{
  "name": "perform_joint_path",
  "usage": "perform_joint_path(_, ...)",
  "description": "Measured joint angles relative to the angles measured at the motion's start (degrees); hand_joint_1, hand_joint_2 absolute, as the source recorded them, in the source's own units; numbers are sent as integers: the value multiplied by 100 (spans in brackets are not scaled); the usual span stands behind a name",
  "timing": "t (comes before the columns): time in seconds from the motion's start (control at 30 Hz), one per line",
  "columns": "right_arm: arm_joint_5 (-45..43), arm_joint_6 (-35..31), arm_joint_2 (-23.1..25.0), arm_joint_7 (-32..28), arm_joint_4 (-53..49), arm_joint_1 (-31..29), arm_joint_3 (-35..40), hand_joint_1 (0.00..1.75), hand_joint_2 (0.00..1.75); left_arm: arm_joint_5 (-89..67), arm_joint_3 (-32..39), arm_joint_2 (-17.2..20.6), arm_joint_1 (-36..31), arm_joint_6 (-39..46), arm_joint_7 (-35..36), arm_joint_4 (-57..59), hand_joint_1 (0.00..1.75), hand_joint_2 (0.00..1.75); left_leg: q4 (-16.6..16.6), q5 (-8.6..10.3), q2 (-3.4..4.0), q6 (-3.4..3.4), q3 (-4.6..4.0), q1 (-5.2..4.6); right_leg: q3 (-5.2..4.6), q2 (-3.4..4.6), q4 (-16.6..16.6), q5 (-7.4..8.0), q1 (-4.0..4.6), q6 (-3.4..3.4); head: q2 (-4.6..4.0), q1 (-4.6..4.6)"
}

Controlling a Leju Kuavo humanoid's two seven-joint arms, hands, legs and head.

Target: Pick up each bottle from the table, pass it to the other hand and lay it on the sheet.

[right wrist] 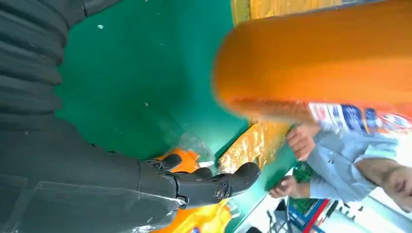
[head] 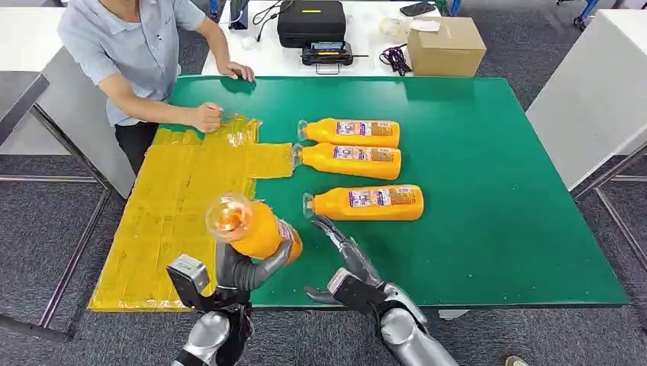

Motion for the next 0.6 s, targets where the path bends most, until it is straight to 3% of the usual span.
perform_joint_path(0.07, 48, -50, 2, -37, -15, 63, -70, 0, 175, -887, -28, 77, -53, 612, 64, -9, 175, 175, 0, 0, -1, 0, 0, 0, 0, 0, 0, 0, 0, 0, 0, 0)
perform_joint_path(0.33, 131, -48, 61, -92, -111, 123, -227, 0, 175, -3040, 129, 476, -438, 1585, 620, 76, 175, 175, 0, 5, -1, 0, 1, 1, 1, -1, 5, 0, 1, 0, 0, 0)
perform_joint_path(0.6, 122, 13, 131, -164, -140, 106, -253, 0, 175, -5420, 601, 815, -1202, 1752, 1401, 1135, 175, 175, 0, 11, -1, -2, 3, 1, 1, 0, 10, 0, 0, -1, 0, 2)
